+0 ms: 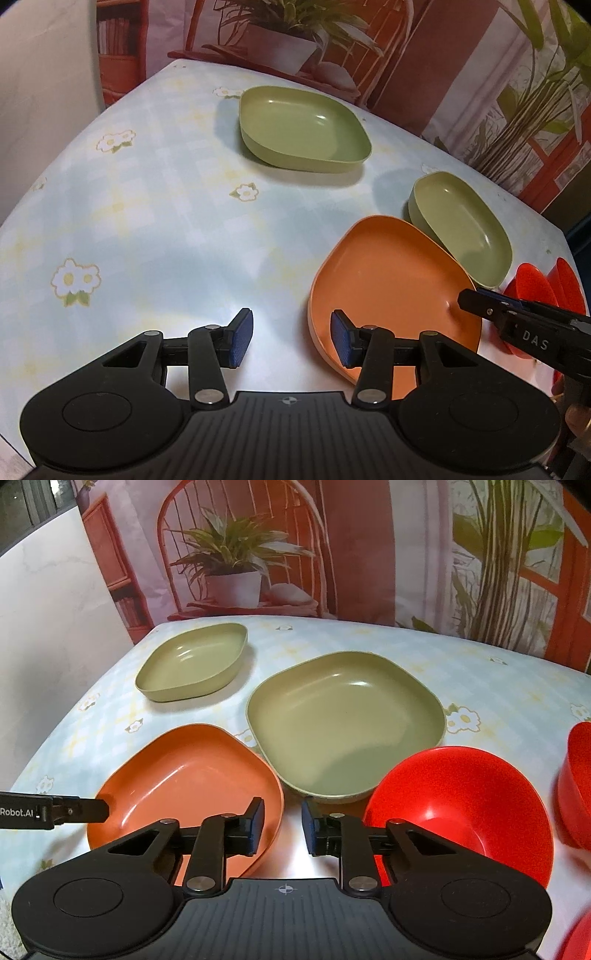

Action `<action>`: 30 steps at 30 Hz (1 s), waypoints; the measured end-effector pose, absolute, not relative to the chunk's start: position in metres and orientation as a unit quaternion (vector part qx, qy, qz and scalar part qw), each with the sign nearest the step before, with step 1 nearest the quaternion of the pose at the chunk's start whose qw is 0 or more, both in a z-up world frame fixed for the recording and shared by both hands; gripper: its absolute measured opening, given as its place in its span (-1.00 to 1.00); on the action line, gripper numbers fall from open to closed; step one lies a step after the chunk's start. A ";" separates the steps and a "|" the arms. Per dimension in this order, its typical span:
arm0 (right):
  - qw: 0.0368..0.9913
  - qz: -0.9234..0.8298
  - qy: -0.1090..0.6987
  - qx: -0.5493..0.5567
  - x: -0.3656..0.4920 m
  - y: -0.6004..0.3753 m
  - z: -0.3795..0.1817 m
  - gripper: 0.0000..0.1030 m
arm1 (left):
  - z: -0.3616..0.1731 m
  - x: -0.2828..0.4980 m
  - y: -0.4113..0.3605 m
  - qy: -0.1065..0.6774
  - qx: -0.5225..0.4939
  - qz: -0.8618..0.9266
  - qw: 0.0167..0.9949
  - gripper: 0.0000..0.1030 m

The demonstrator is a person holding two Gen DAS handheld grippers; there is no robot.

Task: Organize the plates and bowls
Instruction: 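Close the left tool on the orange plate's rim, then carry the orange plate with the left tool and lower it onto the table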

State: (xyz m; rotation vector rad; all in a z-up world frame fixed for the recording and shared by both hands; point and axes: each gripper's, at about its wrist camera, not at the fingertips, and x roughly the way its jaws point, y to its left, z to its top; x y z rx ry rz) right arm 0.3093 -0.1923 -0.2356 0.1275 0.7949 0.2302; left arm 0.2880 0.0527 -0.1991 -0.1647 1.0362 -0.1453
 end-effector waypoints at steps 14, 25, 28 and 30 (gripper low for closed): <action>0.910 0.124 0.389 0.068 0.304 -0.193 -0.238 -0.87 | -0.207 0.285 0.047 0.491 -0.096 -0.091 0.861 -0.67; 0.911 0.124 0.385 0.078 0.295 -0.191 -0.234 -0.87 | -0.197 0.279 0.043 0.472 -0.068 -0.091 0.874 -0.74; 0.913 0.124 0.381 0.080 0.294 -0.192 -0.230 -0.87 | -0.192 0.279 0.043 0.468 -0.061 -0.092 0.877 -0.74; 0.915 0.125 0.376 0.079 0.292 -0.191 -0.226 -0.87 | -0.188 0.279 0.042 0.464 -0.056 -0.095 0.879 -0.74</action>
